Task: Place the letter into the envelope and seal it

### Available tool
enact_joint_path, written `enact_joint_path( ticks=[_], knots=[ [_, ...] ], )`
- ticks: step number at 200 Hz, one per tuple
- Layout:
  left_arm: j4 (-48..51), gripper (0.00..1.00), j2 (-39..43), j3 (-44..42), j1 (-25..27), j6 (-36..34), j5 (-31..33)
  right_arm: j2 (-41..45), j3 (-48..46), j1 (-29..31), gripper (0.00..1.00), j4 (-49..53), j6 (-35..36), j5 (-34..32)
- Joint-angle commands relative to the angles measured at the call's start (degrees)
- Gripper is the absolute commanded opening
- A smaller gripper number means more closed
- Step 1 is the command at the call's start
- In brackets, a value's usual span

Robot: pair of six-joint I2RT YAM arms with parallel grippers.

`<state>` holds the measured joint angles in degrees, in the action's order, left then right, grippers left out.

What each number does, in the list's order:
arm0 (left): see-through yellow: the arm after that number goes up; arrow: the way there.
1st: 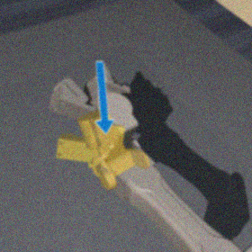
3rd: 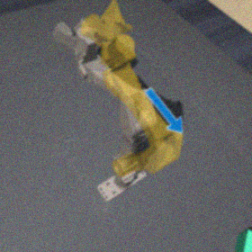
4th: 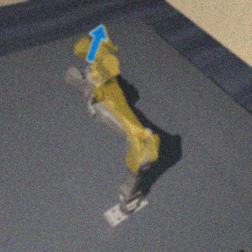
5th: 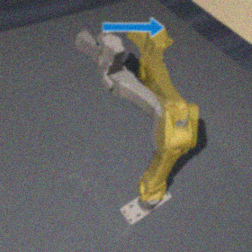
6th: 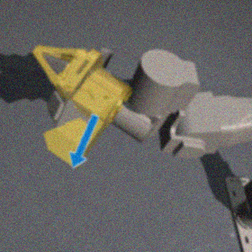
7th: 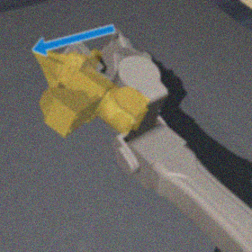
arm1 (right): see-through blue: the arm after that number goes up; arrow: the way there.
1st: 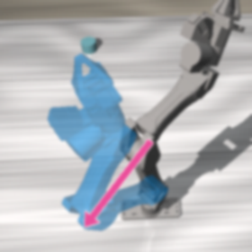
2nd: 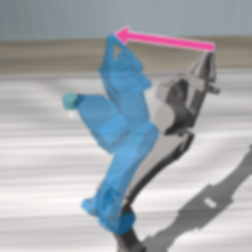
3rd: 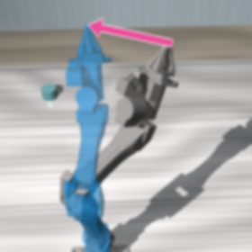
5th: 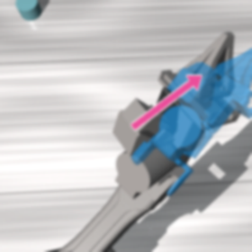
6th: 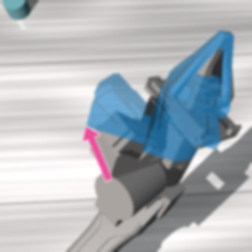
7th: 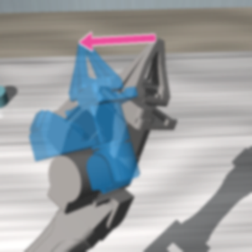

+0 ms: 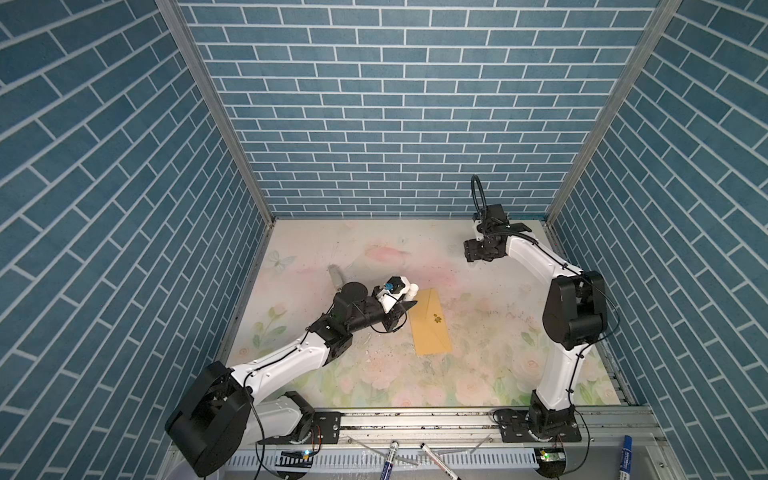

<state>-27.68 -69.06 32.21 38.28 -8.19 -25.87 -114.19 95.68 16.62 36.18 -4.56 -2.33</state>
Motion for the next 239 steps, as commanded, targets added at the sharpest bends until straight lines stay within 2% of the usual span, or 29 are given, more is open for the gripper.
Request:
enact_joint_path(
  ticks=[1,83,174,239],
  knots=[
    [-1.9,0.00,-0.2,-0.6,0.0,0.7,-1.0,-4.0,4.9,-0.4,0.70,3.7,2.2,-2.0],
    [-3.2,0.00,-1.0,-0.5,0.0,1.8,-1.6,-12.9,10.0,-1.0,0.57,4.3,3.7,-2.8],
    [-3.9,0.00,-1.4,-0.3,0.0,2.2,-1.9,-16.1,10.9,-1.1,0.40,3.6,3.6,-2.5],
    [-4.3,0.00,-1.6,-0.6,0.0,2.6,-1.9,-16.2,10.9,-1.1,0.39,2.9,3.4,-2.5]
  ],
)
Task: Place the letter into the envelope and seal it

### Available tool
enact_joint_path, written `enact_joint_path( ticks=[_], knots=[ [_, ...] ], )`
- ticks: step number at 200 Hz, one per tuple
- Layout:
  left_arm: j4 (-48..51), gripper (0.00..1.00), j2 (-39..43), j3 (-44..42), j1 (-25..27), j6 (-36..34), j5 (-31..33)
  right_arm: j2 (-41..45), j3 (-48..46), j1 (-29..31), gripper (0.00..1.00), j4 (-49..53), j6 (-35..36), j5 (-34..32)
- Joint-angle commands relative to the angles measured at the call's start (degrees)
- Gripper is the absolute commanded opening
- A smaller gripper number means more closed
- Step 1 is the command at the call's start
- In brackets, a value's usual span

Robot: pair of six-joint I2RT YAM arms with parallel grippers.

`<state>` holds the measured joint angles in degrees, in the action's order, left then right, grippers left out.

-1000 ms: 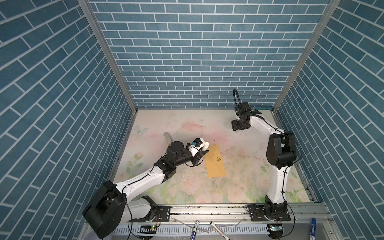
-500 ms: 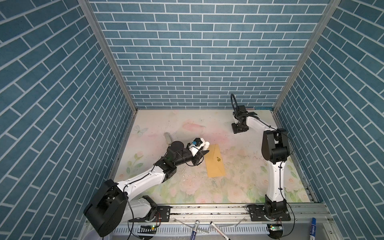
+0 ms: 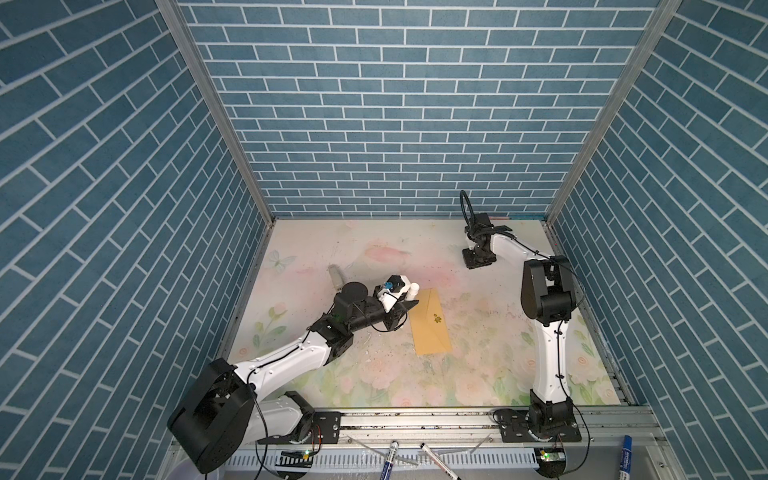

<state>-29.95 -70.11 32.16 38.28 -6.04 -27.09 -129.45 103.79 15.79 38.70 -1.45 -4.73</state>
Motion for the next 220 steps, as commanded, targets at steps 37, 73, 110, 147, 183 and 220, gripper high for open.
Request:
enact_joint_path(
  ticks=[37,73,110,147,183,220],
  knots=[
    [-2.3,0.00,-0.6,-0.6,0.0,0.6,-0.8,-0.8,2.9,-0.2,0.38,-0.3,0.3,0.1],
    [-2.6,0.00,-0.9,-0.6,0.0,0.8,-0.9,-0.9,3.1,-0.2,0.35,-0.5,0.2,-0.4],
    [-2.6,0.00,-1.2,-0.7,0.1,0.9,-0.9,-1.3,3.8,-0.3,0.34,-0.4,0.3,-0.4],
    [-2.7,0.00,-1.3,-0.8,0.0,0.9,-1.0,-2.0,4.5,-0.2,0.29,0.2,0.2,-0.4],
    [-2.7,0.00,-1.3,-0.8,0.0,0.9,-1.0,-2.2,4.5,-0.3,0.24,0.3,0.2,-0.5],
    [-2.9,0.00,-1.5,-0.9,0.0,1.1,-1.1,-2.2,4.6,-0.2,0.21,0.8,0.2,-0.5]
  ],
)
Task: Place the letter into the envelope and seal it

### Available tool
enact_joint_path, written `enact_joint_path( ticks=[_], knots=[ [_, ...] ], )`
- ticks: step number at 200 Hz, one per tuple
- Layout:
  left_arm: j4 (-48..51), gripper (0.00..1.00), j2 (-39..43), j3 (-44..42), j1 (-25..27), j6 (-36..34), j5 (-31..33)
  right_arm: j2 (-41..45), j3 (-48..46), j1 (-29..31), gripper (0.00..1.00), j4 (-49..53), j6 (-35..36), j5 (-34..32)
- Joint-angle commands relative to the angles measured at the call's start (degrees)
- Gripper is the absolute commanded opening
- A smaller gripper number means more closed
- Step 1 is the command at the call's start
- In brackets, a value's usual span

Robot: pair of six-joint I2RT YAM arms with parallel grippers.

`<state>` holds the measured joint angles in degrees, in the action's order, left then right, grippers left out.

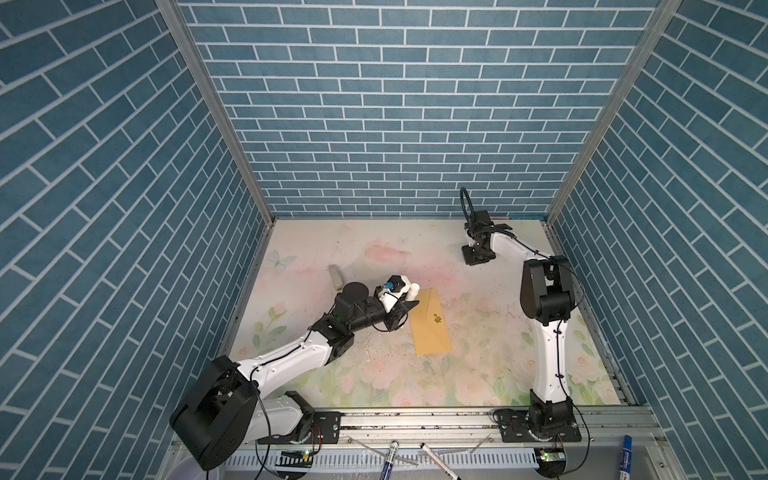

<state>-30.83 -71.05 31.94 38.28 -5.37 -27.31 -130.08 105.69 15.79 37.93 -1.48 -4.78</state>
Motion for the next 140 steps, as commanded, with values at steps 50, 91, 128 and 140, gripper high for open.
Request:
enact_joint_path(
  ticks=[50,91,128,140],
  knots=[
    [-2.1,0.00,-0.5,-0.7,0.0,0.4,-0.9,1.9,1.1,-0.2,0.18,0.8,0.1,1.4],
    [-2.4,0.00,-0.5,-1.0,0.0,0.3,-0.9,10.1,-3.1,-0.2,0.17,-0.6,-0.3,5.2],
    [-2.6,0.00,-0.6,-1.4,0.0,0.0,-1.0,19.6,-8.5,0.0,0.17,-0.6,-1.3,10.8],
    [-2.9,0.00,-0.6,-1.5,0.0,-0.1,-1.2,22.8,-10.3,0.0,0.17,-0.4,-1.6,13.4]
  ],
)
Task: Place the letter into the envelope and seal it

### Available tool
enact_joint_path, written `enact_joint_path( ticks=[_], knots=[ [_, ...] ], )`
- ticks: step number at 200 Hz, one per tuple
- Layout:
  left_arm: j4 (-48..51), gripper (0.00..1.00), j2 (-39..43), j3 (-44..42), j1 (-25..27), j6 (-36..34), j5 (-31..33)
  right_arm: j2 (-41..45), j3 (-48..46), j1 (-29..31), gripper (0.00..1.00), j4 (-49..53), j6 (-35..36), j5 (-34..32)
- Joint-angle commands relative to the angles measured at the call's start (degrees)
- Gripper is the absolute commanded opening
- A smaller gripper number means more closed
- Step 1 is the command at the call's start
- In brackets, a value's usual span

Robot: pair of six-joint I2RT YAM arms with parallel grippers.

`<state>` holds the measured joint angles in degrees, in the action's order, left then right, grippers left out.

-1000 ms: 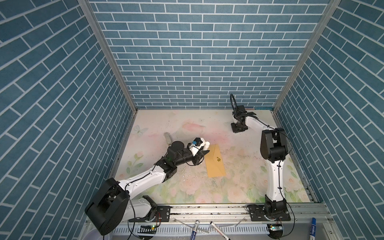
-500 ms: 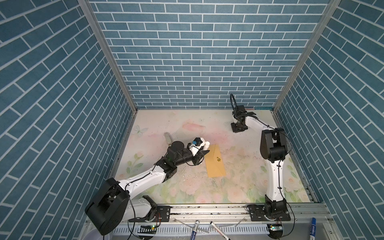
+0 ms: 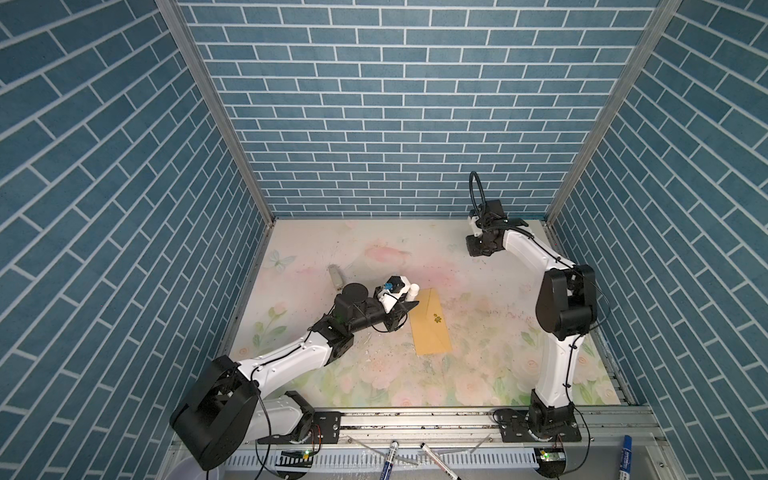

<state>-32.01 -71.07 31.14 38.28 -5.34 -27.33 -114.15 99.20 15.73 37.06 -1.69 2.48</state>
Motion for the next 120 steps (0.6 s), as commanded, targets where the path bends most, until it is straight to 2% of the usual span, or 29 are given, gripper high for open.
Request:
enact_joint_path(
  ticks=[1,69,120],
  knots=[
    [-1.7,0.00,-0.6,-0.7,0.0,-0.1,-1.3,7.2,-3.9,0.1,0.17,0.5,-1.4,6.4],
    [-3.7,0.00,-1.5,-1.1,0.0,-0.4,-3.1,26.8,-12.6,4.6,0.16,4.9,-2.5,21.1],
    [-2.2,0.00,-1.0,-0.9,0.0,-2.6,-5.1,33.5,-13.5,10.4,0.14,7.9,-3.5,30.4]
  ],
)
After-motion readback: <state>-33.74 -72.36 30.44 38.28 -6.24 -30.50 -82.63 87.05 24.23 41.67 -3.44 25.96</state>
